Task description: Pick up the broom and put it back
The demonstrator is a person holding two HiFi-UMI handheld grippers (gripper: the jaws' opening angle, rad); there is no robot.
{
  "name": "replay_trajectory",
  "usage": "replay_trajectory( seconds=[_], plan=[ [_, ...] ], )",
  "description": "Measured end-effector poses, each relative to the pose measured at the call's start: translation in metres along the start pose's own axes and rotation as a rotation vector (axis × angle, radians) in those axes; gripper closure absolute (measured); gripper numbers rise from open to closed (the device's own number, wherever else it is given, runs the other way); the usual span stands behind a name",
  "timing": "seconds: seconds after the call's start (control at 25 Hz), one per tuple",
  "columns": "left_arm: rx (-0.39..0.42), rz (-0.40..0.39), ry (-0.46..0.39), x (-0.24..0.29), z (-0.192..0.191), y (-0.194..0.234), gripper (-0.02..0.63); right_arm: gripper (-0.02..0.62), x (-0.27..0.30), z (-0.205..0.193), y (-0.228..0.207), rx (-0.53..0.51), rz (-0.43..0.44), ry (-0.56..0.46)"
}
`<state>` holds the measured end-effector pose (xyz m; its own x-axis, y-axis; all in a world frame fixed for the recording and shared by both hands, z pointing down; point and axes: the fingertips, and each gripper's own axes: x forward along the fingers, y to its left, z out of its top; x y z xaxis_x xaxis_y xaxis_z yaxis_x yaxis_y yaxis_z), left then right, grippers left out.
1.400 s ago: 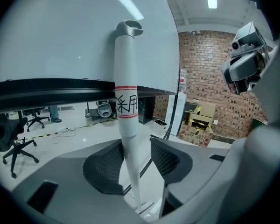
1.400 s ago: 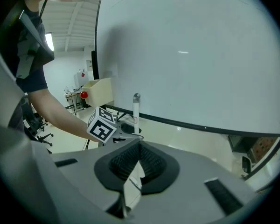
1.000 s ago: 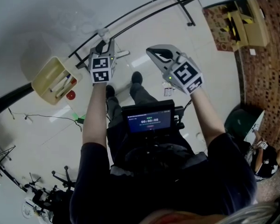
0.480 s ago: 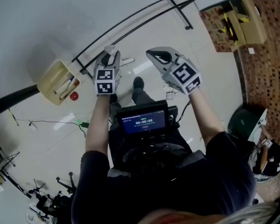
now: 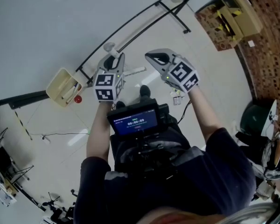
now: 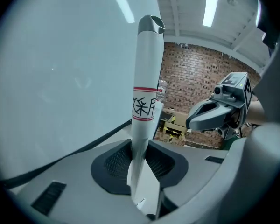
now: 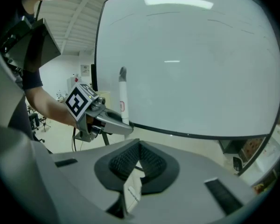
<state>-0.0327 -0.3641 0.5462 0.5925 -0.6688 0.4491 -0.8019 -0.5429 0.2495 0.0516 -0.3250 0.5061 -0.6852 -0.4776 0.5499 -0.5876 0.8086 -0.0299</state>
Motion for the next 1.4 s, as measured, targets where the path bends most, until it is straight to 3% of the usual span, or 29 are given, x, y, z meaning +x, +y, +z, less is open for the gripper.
replay_trajectory(
  seconds=[0.24, 0.44, 0.72, 0.88, 1.0, 1.2, 1.4],
  plan=[
    [0.052, -0.045, -0.019, -0.012, 0.048, -0.022, 0.520, 0.580, -0.024, 0.010, 0.003, -0.025, -0.023, -0.016],
    [0.116, -0.088, -0.087, -0.060, 0.082, -0.054, 0.520, 0.580, -0.063, 0.029, 0.042, -0.076, -0.062, -0.039],
    [0.150, -0.144, -0.127, -0.060, 0.122, -0.072, 0.520, 0.578, -0.076, 0.041, 0.043, -0.101, -0.080, -0.035],
    [0.168, -0.191, -0.161, -0.105, 0.127, -0.080, 0.520, 0.577, -0.075, 0.056, 0.088, -0.094, -0.121, -0.044],
    [0.180, -0.223, -0.168, -0.112, 0.129, -0.086, 0.520, 0.575, -0.076, 0.057, 0.096, -0.059, -0.173, -0.056],
    [0.178, -0.282, -0.149, -0.099, 0.122, -0.093, 0.520, 0.574, -0.078, 0.041, 0.102, -0.012, -0.230, -0.030],
    [0.178, -0.338, -0.114, -0.099, 0.095, -0.143, 0.520, 0.574, -0.114, -0.005, 0.128, 0.031, -0.254, 0.027]
  ],
)
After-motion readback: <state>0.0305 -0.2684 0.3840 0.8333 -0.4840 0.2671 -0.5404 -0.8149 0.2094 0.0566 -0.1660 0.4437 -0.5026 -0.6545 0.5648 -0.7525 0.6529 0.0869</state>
